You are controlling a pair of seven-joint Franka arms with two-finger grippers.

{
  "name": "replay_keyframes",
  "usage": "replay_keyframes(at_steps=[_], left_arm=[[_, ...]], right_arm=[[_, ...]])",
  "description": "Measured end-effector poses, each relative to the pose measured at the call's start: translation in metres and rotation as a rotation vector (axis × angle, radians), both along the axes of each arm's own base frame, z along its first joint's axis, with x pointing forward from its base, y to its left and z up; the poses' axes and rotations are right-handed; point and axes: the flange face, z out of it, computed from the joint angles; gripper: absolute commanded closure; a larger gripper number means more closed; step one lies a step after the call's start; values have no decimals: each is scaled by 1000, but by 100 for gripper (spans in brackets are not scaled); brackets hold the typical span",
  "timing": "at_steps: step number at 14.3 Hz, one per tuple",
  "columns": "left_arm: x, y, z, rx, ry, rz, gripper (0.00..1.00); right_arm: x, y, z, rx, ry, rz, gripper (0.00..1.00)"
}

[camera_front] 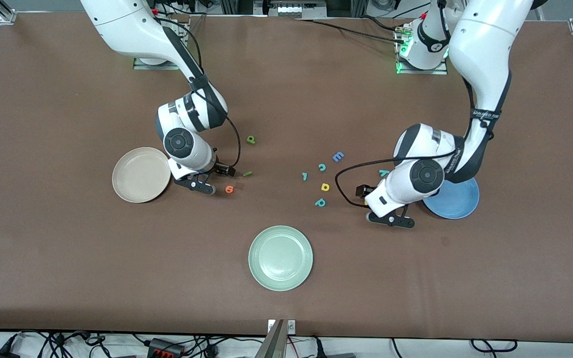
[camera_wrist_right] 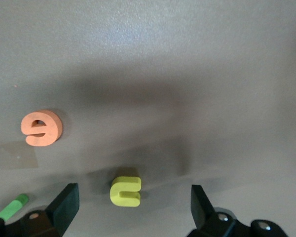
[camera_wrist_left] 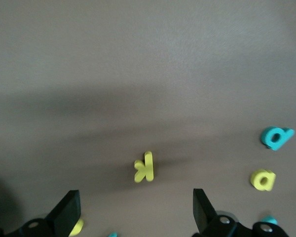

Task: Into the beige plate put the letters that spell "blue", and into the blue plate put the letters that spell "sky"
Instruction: 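Grasp the yellow letter k with the left gripper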

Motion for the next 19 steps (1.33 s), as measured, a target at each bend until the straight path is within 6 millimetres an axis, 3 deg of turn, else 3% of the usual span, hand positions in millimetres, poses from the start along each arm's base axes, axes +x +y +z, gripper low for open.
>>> replay_keyframes(at_steps=[2, 4, 8, 13, 16, 19], left_arm=[[-3, -4, -18, 29, 2, -34, 0], [-7, -10, -23, 59, -2, -36, 0], [-10, -18, -30, 64, -8, -11, 1], [-9, -17, -46, 78, -30, -30, 34], [-9, -16, -49, 95, -44, -48, 43], [-9, -16, -52, 96, -40, -48, 49]], right_arm=[[0, 0, 0, 6, -5, -6, 8], [0, 1, -1, 11, -5, -14, 17], [-1, 1, -1, 15, -9, -18, 23], [-3, 6, -1, 19, -6, -12, 40], [-6, 10, -1, 24, -2, -9, 51], [-6, 10, 0, 25, -3, -10, 69]])
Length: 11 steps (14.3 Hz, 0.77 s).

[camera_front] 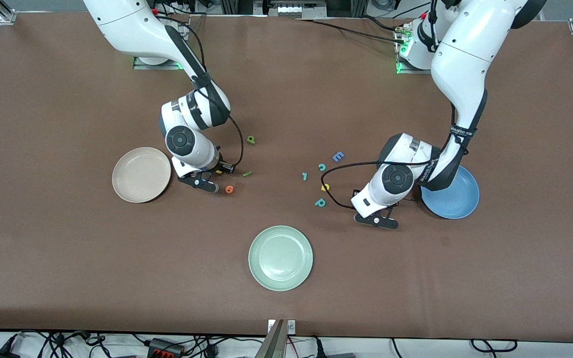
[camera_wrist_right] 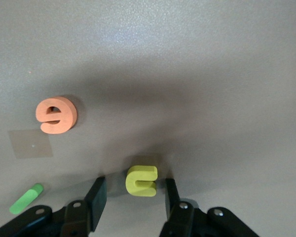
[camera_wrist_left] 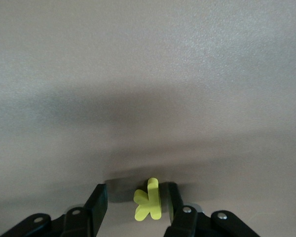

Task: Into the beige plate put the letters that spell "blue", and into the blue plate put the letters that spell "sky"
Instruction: 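Grasp the yellow letter k with the left gripper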

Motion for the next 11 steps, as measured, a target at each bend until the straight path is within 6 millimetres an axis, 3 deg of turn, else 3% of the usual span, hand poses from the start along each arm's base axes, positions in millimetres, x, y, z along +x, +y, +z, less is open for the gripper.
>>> replay_keyframes(at_steps=[4, 8, 11], left_arm=[[-2, -4, -1, 6, 0, 61, 61], [-5, -10, 1, 10, -3, 91, 88], [-5, -9, 1, 11, -3, 95, 93]], right_arm=[[1, 0, 2, 2, -3, -1, 85], [4, -2, 5, 4, -7, -6, 85], [10, -3, 22, 15, -32, -12, 85]])
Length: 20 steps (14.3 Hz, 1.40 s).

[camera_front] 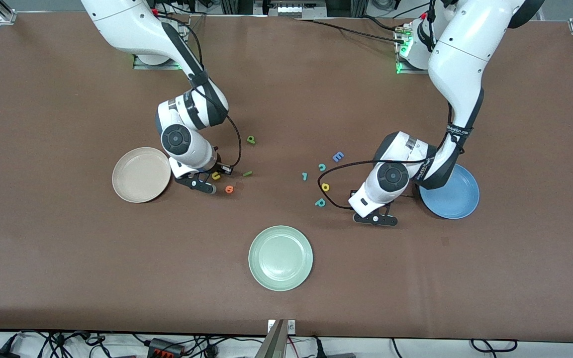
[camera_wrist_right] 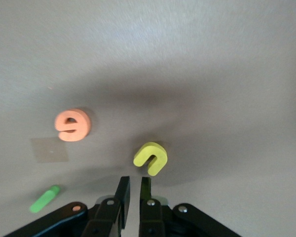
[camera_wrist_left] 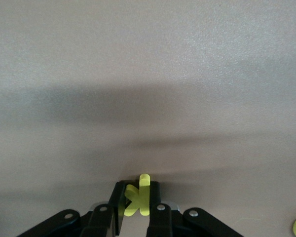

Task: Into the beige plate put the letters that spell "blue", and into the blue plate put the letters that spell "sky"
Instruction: 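Grasp the yellow letter k with the left gripper, then carry the yellow k into the blue plate and open the left gripper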

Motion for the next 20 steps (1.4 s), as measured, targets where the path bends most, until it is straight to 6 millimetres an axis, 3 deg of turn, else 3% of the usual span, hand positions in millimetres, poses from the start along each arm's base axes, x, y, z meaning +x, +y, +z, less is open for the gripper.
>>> replay_keyframes(at_steps=[3, 5, 6, 7, 8, 10, 13, 16, 18, 20], left_arm=[[0, 0, 1, 0, -1, 3, 94], [1, 5, 7, 14, 16, 9, 94], [0, 10, 12, 32, 42, 14, 94], [0, 18, 20, 54, 74, 23, 94], [0, 29, 29, 72, 101, 26, 94], [5, 59, 49, 87, 145, -17, 93], [22, 144, 72, 52, 188, -127, 93], [25, 216, 69, 18, 228, -154, 92], [14, 231, 52, 9, 260, -151, 88], [2, 230, 31, 2, 253, -156, 77]], right_arm=[[1, 0, 8, 3, -4, -2, 84], [-1, 0, 5, 0, 3, -2, 78], [-2, -1, 2, -3, 8, -2, 73], [-3, -1, 0, -5, 11, 0, 57], [-3, -2, -1, -5, 13, 6, 50], [-1, -5, -2, 0, 10, 41, 35], [6, -11, 2, 5, 0, 41, 33], [8, -12, 3, 6, -3, 28, 34], [8, -12, -1, 2, 3, 21, 34], [9, -16, -5, -4, 11, -22, 34]])
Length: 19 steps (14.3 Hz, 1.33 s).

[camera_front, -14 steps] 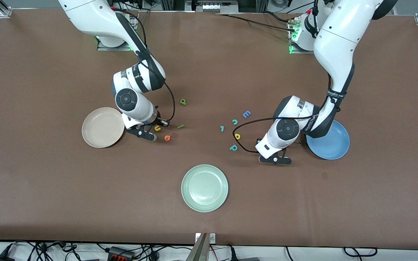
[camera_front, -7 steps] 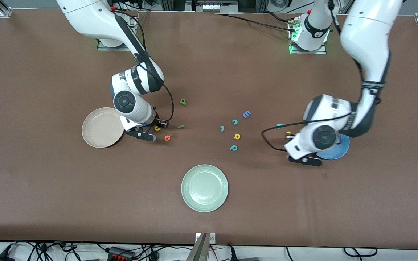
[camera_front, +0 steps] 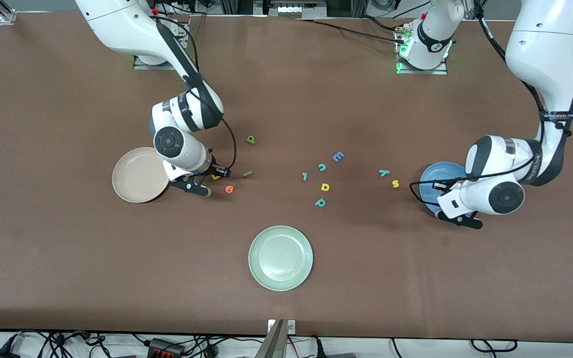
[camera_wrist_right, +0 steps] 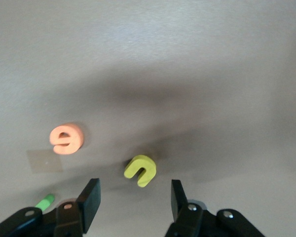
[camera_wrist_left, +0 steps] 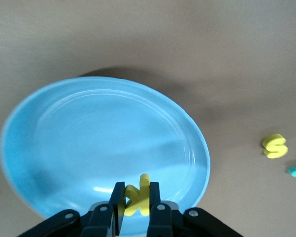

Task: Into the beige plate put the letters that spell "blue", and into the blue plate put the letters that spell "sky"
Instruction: 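Carry the yellow k into the blue plate and open the left gripper, then grasp the yellow u with the right gripper while the left grasps yellow s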

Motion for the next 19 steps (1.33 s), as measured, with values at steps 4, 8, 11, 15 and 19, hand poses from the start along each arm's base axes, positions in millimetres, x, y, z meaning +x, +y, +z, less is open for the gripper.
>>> replay_keyframes(at_steps=[4, 8, 11, 15, 19], left_arm=[[-8, -1, -12, -6, -3, -3, 0], [-6, -12, -5, -16, -17, -15, 0], [-8, -44, 12, -16, -33, 14, 0], [-17, -97, 20, 16, -45, 160, 0], [-25, -102, 6, 34, -48, 231, 0]], right_arm=[[5, -1, 0, -17, 5, -164, 34], [7, -3, -2, -28, 12, -248, 34], [10, -1, -6, -38, 17, -329, 35], [10, -1, -14, -46, 25, -353, 39], [10, 0, -14, -48, 26, -365, 59]])
